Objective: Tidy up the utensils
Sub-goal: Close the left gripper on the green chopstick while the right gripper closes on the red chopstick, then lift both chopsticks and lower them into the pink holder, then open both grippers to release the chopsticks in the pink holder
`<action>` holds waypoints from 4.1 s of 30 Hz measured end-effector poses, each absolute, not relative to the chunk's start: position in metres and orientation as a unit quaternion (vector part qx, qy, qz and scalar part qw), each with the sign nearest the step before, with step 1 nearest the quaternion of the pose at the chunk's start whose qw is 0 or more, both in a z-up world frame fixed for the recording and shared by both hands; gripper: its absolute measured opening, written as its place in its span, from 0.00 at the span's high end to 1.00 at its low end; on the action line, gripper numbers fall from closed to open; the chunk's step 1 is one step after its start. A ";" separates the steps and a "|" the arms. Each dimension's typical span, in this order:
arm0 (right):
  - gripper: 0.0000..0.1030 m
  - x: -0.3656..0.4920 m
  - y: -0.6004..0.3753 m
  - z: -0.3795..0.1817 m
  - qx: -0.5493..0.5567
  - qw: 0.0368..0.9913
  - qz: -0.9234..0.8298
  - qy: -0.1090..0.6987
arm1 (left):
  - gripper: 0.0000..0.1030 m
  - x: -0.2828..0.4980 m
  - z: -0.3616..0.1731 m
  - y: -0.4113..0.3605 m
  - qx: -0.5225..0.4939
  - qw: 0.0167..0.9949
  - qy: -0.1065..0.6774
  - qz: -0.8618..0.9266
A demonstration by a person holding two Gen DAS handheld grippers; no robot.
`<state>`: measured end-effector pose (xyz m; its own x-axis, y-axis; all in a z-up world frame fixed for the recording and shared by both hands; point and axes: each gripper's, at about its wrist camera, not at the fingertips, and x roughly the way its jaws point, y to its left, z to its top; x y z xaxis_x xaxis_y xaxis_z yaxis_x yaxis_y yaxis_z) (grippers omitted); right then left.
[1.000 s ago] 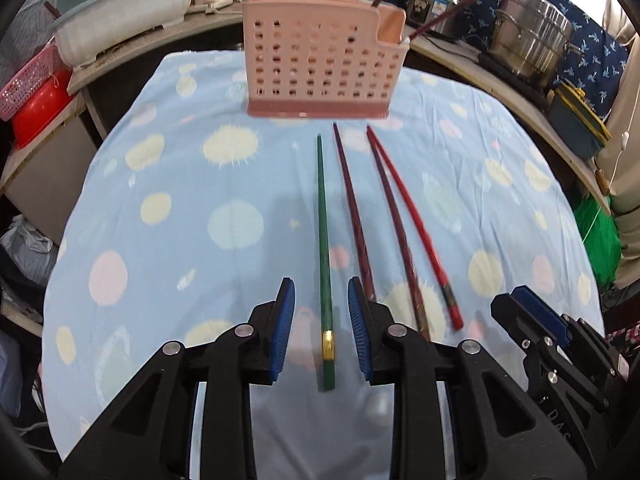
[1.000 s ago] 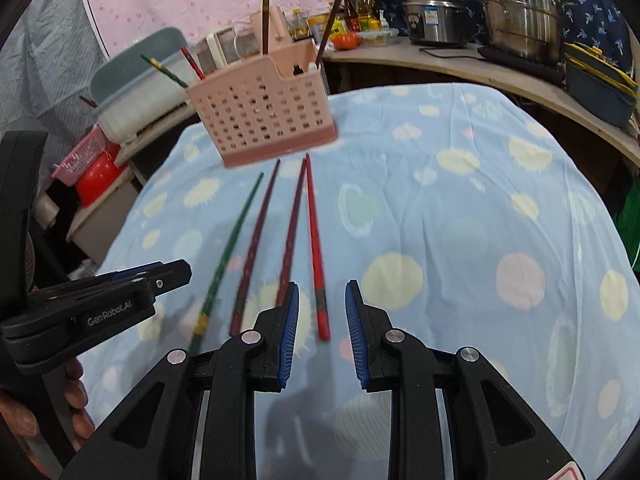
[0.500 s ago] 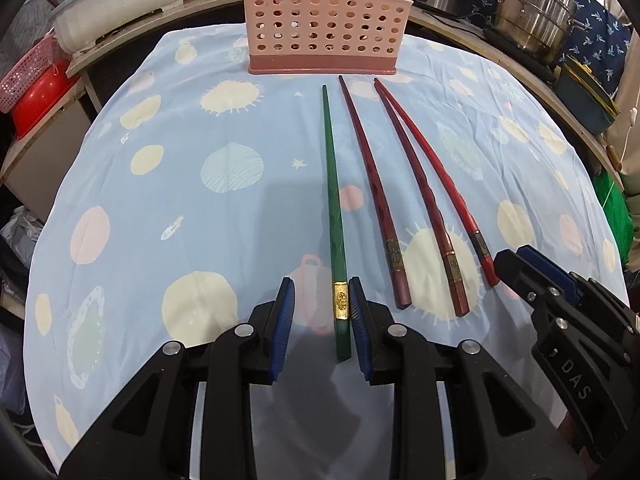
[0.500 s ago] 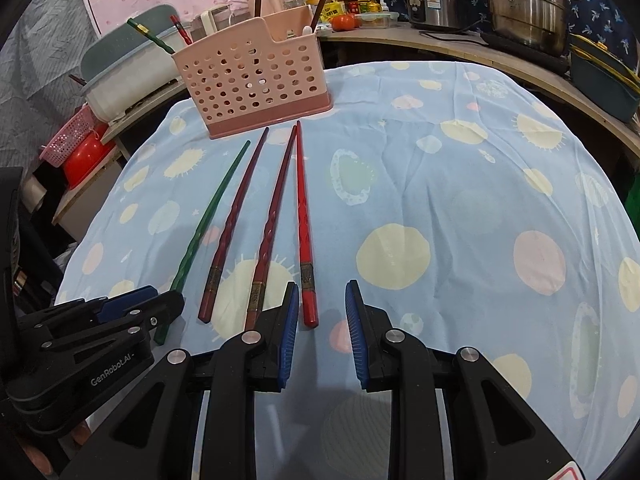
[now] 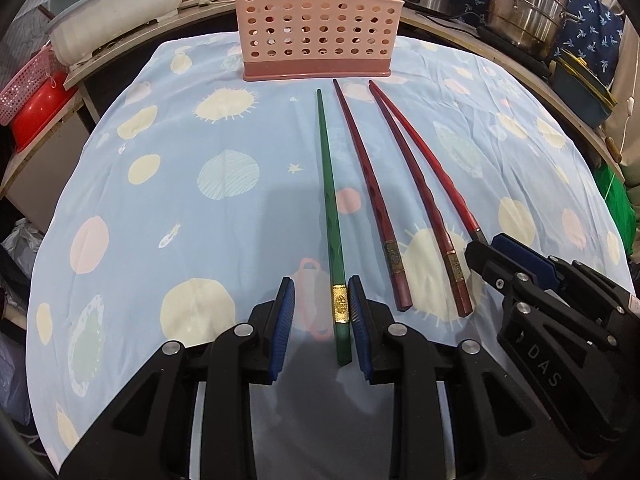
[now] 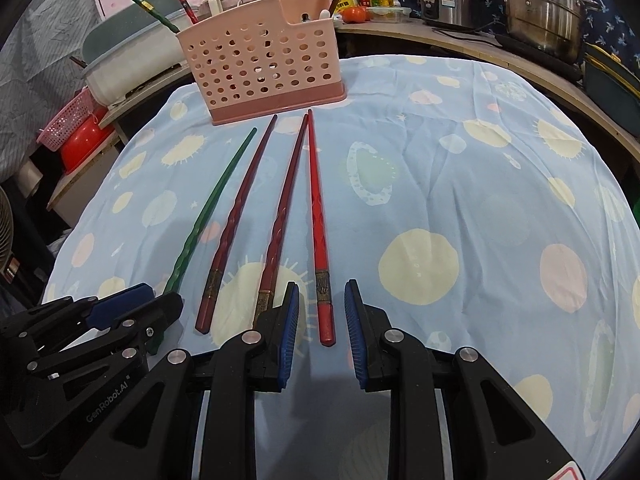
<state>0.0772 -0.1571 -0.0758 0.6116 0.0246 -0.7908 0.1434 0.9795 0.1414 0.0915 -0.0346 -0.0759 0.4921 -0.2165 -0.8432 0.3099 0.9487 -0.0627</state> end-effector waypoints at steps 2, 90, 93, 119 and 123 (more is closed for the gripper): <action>0.84 0.077 -0.157 -0.076 0.095 0.892 -0.033 0.440 | 0.75 0.091 -0.076 -0.035 0.051 0.863 0.478 -0.152; 0.93 0.175 -0.174 0.247 0.108 0.988 0.012 0.105 | 0.93 0.212 0.244 -0.023 -0.003 0.967 0.204 -0.155; 0.93 0.196 -0.171 0.254 0.102 0.990 0.008 0.093 | 0.93 0.231 0.247 -0.023 -0.003 0.968 0.198 -0.153; 0.69 0.267 -0.161 0.156 0.087 0.980 -0.008 0.179 | 0.72 0.293 0.164 -0.030 -0.014 0.955 0.265 -0.134; 0.69 0.259 -0.158 0.154 0.089 0.979 -0.007 0.185 | 0.72 0.285 0.164 -0.030 -0.012 0.954 0.266 -0.134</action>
